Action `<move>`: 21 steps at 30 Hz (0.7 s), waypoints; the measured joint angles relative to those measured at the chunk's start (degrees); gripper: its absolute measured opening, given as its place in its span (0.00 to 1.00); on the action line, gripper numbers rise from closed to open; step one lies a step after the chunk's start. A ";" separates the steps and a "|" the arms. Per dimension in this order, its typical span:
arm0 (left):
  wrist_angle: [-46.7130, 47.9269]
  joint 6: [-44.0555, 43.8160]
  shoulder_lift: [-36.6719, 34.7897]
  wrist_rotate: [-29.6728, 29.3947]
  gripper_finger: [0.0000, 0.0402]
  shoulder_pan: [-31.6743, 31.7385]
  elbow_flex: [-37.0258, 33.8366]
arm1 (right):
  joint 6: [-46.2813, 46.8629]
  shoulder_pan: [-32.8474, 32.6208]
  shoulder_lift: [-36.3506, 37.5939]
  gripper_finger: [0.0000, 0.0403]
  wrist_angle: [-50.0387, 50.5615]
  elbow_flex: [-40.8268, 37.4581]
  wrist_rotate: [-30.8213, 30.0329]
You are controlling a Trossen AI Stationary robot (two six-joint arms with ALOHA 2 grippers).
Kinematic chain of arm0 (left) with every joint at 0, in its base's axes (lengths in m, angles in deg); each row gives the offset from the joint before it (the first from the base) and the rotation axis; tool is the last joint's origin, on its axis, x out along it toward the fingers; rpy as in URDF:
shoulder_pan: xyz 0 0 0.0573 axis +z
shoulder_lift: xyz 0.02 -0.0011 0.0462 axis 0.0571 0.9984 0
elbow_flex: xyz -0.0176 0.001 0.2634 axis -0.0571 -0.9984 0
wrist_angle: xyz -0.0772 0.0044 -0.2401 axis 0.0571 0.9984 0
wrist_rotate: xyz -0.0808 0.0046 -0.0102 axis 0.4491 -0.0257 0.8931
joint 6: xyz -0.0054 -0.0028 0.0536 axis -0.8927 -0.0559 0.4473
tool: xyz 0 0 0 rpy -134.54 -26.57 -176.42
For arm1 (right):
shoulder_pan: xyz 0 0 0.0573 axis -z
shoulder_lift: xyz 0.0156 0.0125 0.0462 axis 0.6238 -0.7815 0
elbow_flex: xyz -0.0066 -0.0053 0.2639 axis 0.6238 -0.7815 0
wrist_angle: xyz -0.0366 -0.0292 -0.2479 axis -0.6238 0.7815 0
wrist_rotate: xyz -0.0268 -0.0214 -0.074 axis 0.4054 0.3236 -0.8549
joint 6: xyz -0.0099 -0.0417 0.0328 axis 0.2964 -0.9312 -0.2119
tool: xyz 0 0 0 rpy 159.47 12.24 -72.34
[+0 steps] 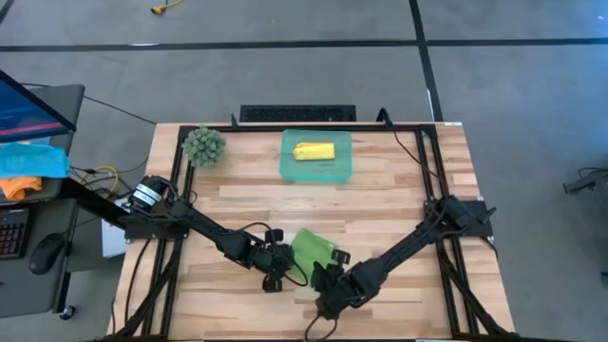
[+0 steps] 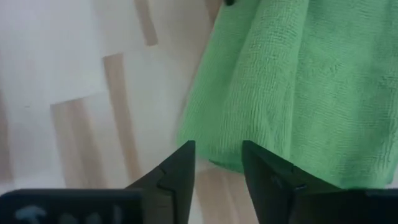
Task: Roll microfiber towels into tight, uniform cylinder then place into a basket
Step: Roll the green microfiber cloth
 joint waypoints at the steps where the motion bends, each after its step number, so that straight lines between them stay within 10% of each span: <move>1: -0.01 0.00 0.00 -0.02 0.32 0.00 0.00 | 0.01 0.15 -0.18 0.41 -0.01 0.00 0.01; 9: 0.01 0.00 0.00 -0.02 0.32 0.00 0.00 | 0.57 1.78 -0.26 0.60 -0.08 0.00 2.47; 21: 0.01 0.00 0.00 -0.04 0.32 0.00 0.00 | -1.35 2.02 0.06 0.59 10.55 5.01 -2.80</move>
